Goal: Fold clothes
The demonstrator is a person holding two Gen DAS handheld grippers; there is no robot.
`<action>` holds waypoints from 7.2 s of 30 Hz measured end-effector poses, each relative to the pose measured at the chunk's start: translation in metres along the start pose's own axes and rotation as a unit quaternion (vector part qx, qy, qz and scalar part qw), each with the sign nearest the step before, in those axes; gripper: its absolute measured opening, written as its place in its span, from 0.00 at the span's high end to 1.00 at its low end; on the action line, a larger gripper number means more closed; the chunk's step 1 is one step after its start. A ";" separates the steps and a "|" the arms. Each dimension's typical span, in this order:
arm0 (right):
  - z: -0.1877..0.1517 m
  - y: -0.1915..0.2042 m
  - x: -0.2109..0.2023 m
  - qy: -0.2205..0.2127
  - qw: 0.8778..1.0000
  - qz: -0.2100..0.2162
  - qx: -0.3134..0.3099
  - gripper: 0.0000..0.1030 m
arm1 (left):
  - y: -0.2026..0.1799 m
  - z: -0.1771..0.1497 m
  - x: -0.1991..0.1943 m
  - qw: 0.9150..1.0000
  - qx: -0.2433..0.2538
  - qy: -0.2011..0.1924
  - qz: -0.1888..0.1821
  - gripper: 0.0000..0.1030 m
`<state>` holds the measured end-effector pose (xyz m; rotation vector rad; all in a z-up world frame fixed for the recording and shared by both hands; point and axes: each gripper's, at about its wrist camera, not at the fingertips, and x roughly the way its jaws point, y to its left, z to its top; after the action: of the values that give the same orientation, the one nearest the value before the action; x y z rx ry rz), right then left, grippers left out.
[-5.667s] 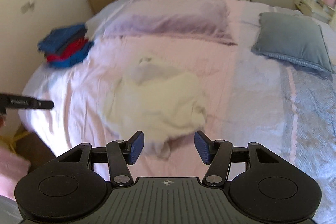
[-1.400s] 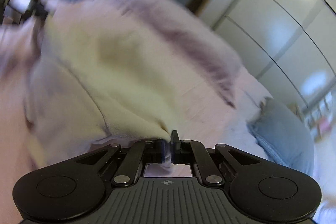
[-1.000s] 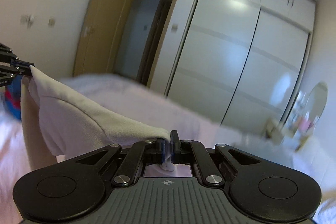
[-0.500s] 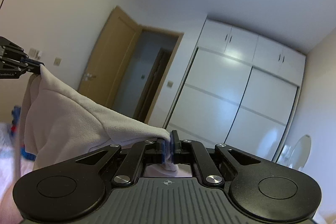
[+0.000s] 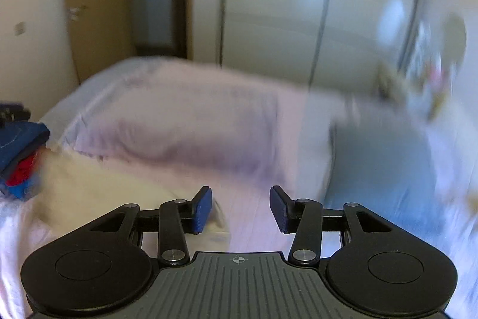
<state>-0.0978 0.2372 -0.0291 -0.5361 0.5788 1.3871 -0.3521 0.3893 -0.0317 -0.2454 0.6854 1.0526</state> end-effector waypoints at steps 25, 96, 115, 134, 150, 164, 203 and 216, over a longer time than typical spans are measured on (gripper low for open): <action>-0.331 0.004 -0.043 0.268 0.954 0.111 0.075 0.53 | -0.082 -0.209 -0.057 0.968 -0.051 0.216 -0.118 0.75; -0.288 -0.073 -0.087 0.272 0.957 0.090 0.048 0.52 | -0.174 -0.263 -0.157 0.949 -0.096 0.286 0.091 0.66; -0.283 -0.068 -0.092 0.261 0.961 0.086 0.043 0.52 | -0.183 -0.279 -0.164 0.962 -0.073 0.256 0.053 0.63; -0.294 0.015 -0.023 0.348 0.936 0.039 0.039 0.52 | -0.100 -0.391 -0.038 0.943 0.168 0.287 0.015 0.93; -0.230 0.100 0.024 0.290 0.952 0.029 0.095 0.52 | 0.252 -0.268 0.009 0.920 -0.081 0.235 0.305 0.80; -0.214 -0.012 0.133 0.202 0.947 0.062 0.244 0.52 | 0.012 -0.236 0.132 0.932 -0.190 0.225 -0.210 0.66; -0.125 -0.055 0.381 0.104 0.962 0.214 0.137 0.44 | -0.034 -0.147 0.359 0.942 -0.030 0.163 -0.293 0.70; -0.102 -0.066 0.405 0.033 0.941 0.272 0.199 0.96 | -0.035 -0.124 0.387 0.926 -0.121 0.102 -0.343 0.97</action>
<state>-0.0021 0.4639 -0.3724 -0.0880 1.0908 1.7105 -0.2508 0.5865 -0.3736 -0.7605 0.5860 0.4336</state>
